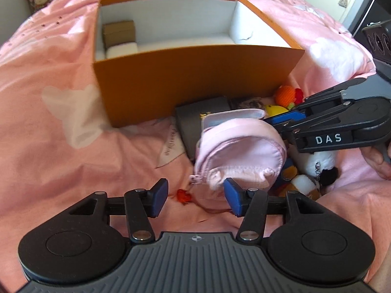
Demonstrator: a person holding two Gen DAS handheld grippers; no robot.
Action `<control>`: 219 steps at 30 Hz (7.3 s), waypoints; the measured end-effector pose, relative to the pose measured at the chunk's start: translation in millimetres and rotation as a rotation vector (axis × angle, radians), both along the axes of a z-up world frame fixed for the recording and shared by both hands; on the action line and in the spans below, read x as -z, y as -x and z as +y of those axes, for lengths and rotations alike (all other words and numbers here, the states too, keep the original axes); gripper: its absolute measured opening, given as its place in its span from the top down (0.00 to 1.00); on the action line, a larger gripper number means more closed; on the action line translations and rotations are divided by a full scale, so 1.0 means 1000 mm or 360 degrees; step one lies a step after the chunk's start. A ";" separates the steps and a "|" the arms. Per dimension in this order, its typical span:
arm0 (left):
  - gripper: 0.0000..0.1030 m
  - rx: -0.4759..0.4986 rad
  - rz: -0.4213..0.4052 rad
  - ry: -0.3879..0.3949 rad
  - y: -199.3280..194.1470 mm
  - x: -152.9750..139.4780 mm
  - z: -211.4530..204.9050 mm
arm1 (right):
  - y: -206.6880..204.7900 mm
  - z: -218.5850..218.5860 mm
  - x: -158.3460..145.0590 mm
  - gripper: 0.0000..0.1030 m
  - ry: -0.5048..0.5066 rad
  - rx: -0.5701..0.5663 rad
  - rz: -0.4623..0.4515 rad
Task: Organize objects
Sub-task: 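Grasp the pink card holder with the right tool while the left tool lifts the backpack, then carry the backpack and card holder over the orange box, then lower the card holder into the box with the right tool while the left tool holds the backpack above, then lower the pink backpack into the box and open the left tool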
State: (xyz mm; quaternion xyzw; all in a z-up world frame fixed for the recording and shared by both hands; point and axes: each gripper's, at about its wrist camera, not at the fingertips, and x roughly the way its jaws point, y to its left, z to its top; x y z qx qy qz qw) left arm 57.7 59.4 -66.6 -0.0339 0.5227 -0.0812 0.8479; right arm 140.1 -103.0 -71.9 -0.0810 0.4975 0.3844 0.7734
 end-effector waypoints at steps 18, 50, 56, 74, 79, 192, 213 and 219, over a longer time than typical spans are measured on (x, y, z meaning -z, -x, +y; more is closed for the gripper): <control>0.76 -0.0032 0.0043 0.0132 -0.004 0.017 0.001 | -0.003 -0.001 0.003 0.77 -0.0003 -0.0017 0.0009; 0.84 -0.0463 0.0077 0.0211 0.000 -0.005 0.059 | -0.003 0.010 0.018 0.69 -0.0055 -0.0092 -0.0001; 0.99 -0.0416 -0.0031 0.0252 0.005 -0.024 0.056 | 0.005 0.002 -0.016 0.82 -0.0111 -0.0087 -0.0125; 0.45 -0.0514 0.0216 0.0333 -0.014 0.015 0.055 | -0.006 -0.016 -0.029 0.83 -0.0159 0.0047 -0.0049; 0.50 -0.0547 0.0239 0.0412 -0.024 0.028 0.053 | -0.010 -0.014 -0.025 0.83 -0.0159 0.0035 -0.0035; 0.82 -0.0466 -0.0012 0.0253 -0.183 -0.053 0.101 | -0.191 0.130 0.040 0.67 0.0401 -0.0920 -0.0292; 0.75 -0.0590 0.0115 0.0356 -0.237 0.003 0.078 | -0.212 0.084 0.016 0.55 0.0238 -0.0685 -0.0100; 0.52 -0.0523 0.0038 0.0225 -0.228 -0.011 0.068 | -0.212 0.082 0.009 0.56 0.0175 -0.0693 -0.0135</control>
